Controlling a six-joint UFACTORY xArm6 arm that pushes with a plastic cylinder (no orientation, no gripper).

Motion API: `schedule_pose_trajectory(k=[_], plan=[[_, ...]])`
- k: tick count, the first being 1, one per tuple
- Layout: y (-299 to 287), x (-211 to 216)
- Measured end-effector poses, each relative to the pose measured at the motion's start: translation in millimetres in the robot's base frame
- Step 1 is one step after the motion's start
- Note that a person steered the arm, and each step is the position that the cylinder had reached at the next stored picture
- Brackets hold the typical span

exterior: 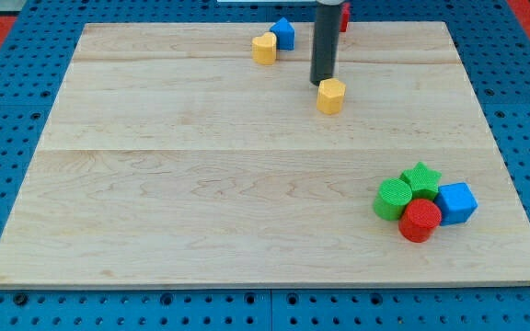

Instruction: Slide yellow hexagon above green star

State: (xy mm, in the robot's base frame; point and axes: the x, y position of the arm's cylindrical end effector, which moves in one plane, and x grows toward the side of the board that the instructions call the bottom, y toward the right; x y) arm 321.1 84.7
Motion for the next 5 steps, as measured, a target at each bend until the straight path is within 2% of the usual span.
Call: schedule_pose_trajectory(k=[3,5], plan=[[9,69],[82,120]])
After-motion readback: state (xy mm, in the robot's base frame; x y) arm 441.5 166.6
